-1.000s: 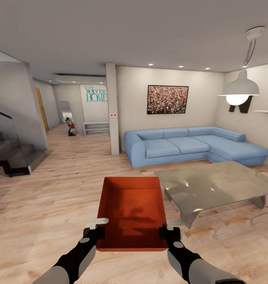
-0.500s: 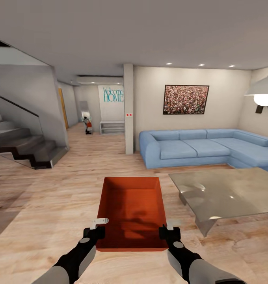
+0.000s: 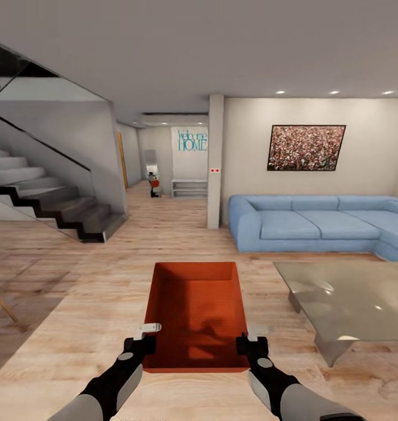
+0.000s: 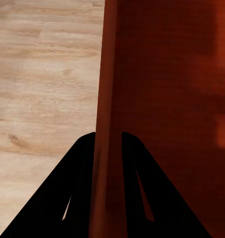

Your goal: Move the two storage containers from the living room to the garage. In the garage, place one container on the floor and stack the other container on top of it (either order is fine).

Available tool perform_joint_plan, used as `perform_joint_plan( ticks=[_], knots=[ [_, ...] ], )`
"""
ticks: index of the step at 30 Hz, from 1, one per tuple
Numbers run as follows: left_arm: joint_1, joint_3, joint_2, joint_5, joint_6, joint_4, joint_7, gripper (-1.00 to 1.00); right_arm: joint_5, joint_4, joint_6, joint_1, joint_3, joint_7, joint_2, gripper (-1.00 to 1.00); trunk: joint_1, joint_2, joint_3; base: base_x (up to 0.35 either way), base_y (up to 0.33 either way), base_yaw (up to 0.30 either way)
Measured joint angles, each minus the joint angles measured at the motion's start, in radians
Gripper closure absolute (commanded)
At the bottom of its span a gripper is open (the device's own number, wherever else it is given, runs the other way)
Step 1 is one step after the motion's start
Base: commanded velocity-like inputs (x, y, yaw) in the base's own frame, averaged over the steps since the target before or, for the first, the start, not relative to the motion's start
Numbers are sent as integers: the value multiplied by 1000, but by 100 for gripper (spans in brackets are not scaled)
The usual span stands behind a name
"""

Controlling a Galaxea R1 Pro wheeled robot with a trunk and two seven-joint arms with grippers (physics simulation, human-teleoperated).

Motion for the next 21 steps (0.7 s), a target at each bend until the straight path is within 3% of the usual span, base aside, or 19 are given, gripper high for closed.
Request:
perform_joint_plan(
  ticks=[13, 21],
  knots=[
    [0, 0, 0, 1, 0, 0, 0, 100, 1, 0, 0, 0, 0, 0, 0, 100, 0, 0, 0, 7, 0, 267],
    [0, 3, -2, -3, 0, 2, 0, 100, 2, 0, 0, 0, -2, 1, -1, 100, -1, 0, 0, 245, 0, 137]
  ],
)
